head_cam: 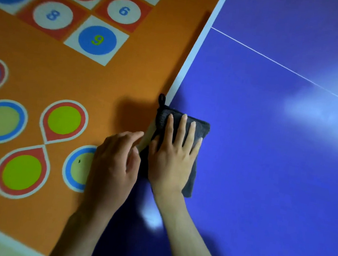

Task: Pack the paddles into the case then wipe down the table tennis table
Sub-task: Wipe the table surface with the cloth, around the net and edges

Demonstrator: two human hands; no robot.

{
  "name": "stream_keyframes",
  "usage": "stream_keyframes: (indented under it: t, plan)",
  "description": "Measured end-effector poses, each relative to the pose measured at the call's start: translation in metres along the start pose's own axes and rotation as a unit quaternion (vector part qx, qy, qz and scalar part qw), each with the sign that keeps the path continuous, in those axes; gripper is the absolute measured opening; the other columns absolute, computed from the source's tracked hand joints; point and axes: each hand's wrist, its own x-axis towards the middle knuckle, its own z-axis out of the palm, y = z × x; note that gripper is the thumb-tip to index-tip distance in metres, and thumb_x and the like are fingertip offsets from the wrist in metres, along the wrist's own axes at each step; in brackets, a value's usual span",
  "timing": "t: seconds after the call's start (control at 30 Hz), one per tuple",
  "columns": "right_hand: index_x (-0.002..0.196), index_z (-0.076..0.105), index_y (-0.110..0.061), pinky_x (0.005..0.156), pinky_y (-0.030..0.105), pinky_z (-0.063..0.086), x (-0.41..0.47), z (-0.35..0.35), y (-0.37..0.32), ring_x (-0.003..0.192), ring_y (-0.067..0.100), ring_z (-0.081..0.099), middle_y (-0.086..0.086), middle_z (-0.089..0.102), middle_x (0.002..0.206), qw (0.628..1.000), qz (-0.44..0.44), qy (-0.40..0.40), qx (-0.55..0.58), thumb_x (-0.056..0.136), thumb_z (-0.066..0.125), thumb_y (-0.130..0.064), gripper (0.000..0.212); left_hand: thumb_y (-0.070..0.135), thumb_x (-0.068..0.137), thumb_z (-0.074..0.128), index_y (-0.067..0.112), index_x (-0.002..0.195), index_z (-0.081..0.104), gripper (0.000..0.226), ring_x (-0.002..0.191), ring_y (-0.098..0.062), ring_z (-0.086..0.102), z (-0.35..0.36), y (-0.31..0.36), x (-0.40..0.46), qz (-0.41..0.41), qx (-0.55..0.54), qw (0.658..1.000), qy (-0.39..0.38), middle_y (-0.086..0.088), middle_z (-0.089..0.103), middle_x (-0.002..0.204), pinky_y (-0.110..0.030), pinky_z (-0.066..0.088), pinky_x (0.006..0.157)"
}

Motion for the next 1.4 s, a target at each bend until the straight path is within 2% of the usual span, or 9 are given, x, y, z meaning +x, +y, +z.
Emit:
stream_keyframes:
  t: [0.07,0.3,0.47,0.63,0.87,1.13,1.4]
  plan:
    - [0.161,0.039,-0.019,0.125,0.062,0.02,0.007,0.004,-0.013,0.159,0.036,0.019,0.012,0.024,0.172,1.0,-0.015,-0.004,0.001,0.104,0.03,-0.046,0.063,0.017,0.102,0.05,0.013,0.135,0.063,0.036,0.12,-0.024,0.061,-0.006,-0.005,0.002,-0.01,0.004,1.0,0.0,-0.003,0.066,0.13,-0.044,0.052,0.098]
    - [0.157,0.046,-0.024,0.125,0.06,0.022,0.048,0.015,-0.013,0.157,0.031,0.027,0.007,0.035,0.169,0.999,-0.025,0.027,0.035,0.103,0.032,-0.044,0.059,0.019,0.103,0.048,0.017,0.137,0.061,0.036,0.122,-0.019,0.059,-0.003,-0.009,0.011,-0.004,0.003,1.0,-0.024,0.001,0.064,0.132,-0.045,0.054,0.096]
    - [0.154,0.05,-0.025,0.125,0.058,0.023,0.077,0.015,0.015,0.156,0.029,0.03,0.005,0.04,0.166,0.996,-0.007,0.05,0.074,0.104,0.033,-0.041,0.056,0.014,0.102,0.049,0.014,0.129,0.066,0.032,0.123,-0.025,0.059,0.016,0.008,0.026,0.037,0.019,0.999,-0.025,-0.002,0.065,0.129,-0.049,0.05,0.097]
    - [0.153,0.052,-0.025,0.126,0.055,0.026,0.082,0.007,0.06,0.156,0.028,0.032,0.005,0.042,0.165,0.993,-0.046,0.052,0.095,0.101,0.035,-0.034,0.056,0.01,0.1,0.05,0.013,0.12,0.071,0.029,0.12,-0.024,0.06,0.047,0.039,0.027,0.067,0.022,0.997,-0.023,-0.002,0.067,0.125,-0.045,0.05,0.098]
    - [0.151,0.054,-0.026,0.125,0.055,0.028,0.073,-0.01,0.157,0.155,0.027,0.033,0.003,0.044,0.164,0.994,-0.007,0.061,0.096,0.098,0.038,-0.031,0.056,0.008,0.097,0.053,0.014,0.115,0.072,0.027,0.121,-0.023,0.06,0.1,0.094,0.013,0.103,0.019,0.994,-0.043,-0.001,0.068,0.123,-0.044,0.049,0.103]
    - [0.155,0.048,-0.027,0.126,0.052,0.026,0.057,-0.044,0.309,0.157,0.026,0.028,-0.001,0.038,0.167,0.997,0.016,0.045,0.056,0.1,0.038,-0.032,0.056,0.008,0.097,0.053,0.015,0.115,0.072,0.027,0.123,-0.021,0.059,0.175,0.183,-0.007,0.119,0.002,0.99,-0.07,0.0,0.068,0.12,-0.037,0.046,0.105]
    - [0.157,0.045,-0.027,0.128,0.049,0.024,0.035,-0.075,0.455,0.158,0.024,0.025,-0.002,0.035,0.168,0.997,0.051,0.043,0.045,0.101,0.038,-0.033,0.057,0.008,0.097,0.052,0.015,0.114,0.072,0.027,0.122,-0.021,0.059,0.255,0.273,-0.027,0.127,-0.002,0.988,-0.085,0.001,0.068,0.12,-0.042,0.048,0.103]
